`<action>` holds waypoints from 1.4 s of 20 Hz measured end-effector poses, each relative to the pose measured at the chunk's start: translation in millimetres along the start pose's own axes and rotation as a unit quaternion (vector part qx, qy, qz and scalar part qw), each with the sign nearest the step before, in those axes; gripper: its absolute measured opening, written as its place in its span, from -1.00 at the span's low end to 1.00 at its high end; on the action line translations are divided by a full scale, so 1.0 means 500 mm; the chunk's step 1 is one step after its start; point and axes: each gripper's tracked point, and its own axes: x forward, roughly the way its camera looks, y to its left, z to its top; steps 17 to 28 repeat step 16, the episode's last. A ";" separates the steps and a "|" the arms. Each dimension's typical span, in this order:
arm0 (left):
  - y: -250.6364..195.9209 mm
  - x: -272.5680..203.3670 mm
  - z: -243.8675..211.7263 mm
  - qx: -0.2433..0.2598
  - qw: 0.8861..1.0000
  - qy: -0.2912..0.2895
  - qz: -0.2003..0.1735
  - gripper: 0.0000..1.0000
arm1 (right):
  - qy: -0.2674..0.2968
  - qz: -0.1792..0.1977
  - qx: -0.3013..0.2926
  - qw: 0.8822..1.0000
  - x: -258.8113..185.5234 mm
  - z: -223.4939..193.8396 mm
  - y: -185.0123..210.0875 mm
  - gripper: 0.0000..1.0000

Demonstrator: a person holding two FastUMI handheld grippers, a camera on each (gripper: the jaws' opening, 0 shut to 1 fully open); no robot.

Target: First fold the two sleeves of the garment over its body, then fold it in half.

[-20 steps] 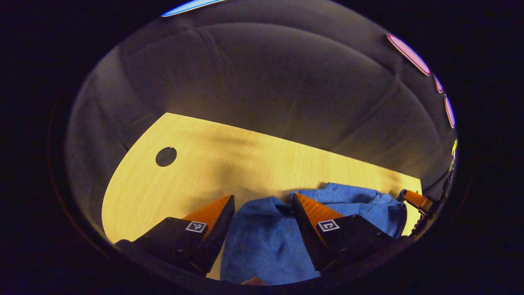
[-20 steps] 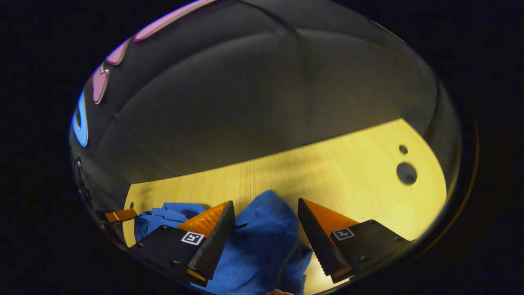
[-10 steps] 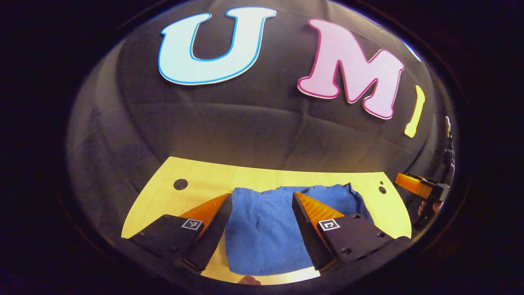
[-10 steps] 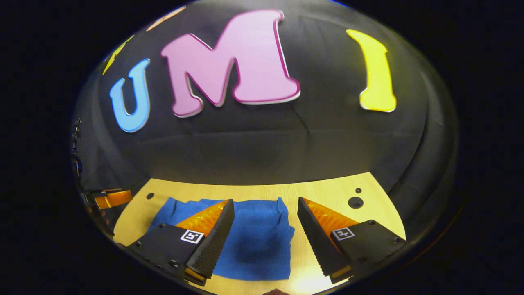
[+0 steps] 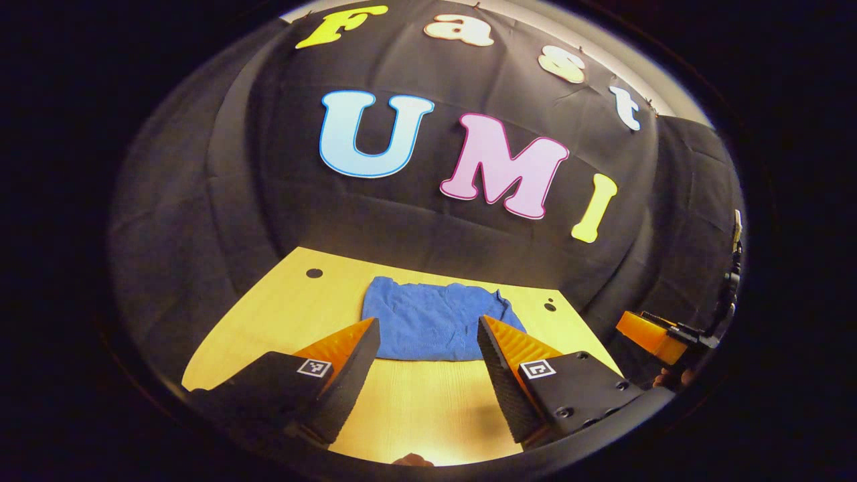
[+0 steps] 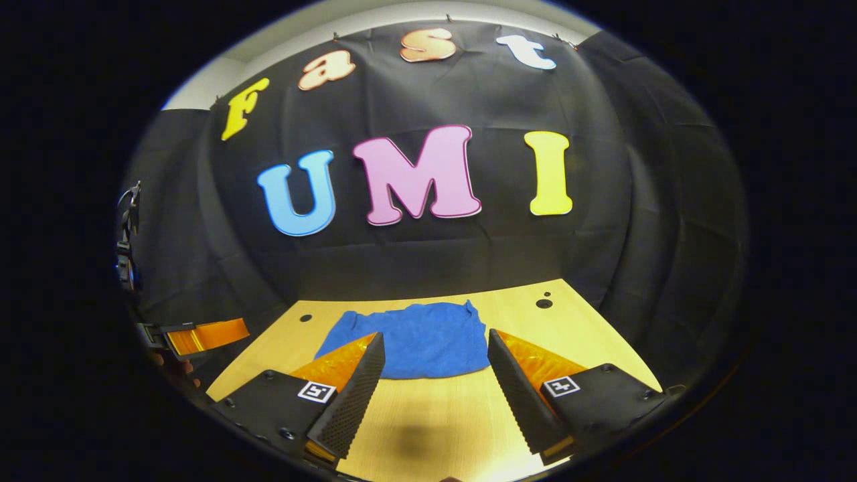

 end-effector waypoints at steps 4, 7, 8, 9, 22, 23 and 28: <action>-0.050 -0.118 0.008 0.033 0.997 -0.062 -0.026 0.64 | 0.007 0.000 0.011 1.000 -0.126 -0.025 0.003 0.93; -0.087 -0.187 -0.009 0.059 0.995 -0.075 -0.027 0.67 | 0.004 0.001 0.036 0.999 -0.178 -0.043 0.014 0.92; -0.103 -0.204 -0.024 0.052 0.996 -0.069 -0.033 0.67 | 0.003 0.002 0.044 0.999 -0.191 -0.053 0.018 0.93; -0.123 -0.220 -0.031 0.043 0.996 -0.068 -0.042 0.64 | 0.002 0.006 0.047 0.999 -0.199 -0.060 0.026 0.93; -0.113 -0.267 -0.038 0.058 0.995 -0.076 -0.021 0.64 | -0.002 0.040 0.028 0.999 -0.190 -0.065 0.057 0.93; -0.113 -0.267 -0.038 0.058 0.995 -0.076 -0.021 0.64 | -0.002 0.040 0.028 0.999 -0.190 -0.065 0.057 0.93; -0.113 -0.267 -0.038 0.058 0.995 -0.076 -0.021 0.64 | -0.002 0.040 0.028 0.999 -0.190 -0.065 0.057 0.93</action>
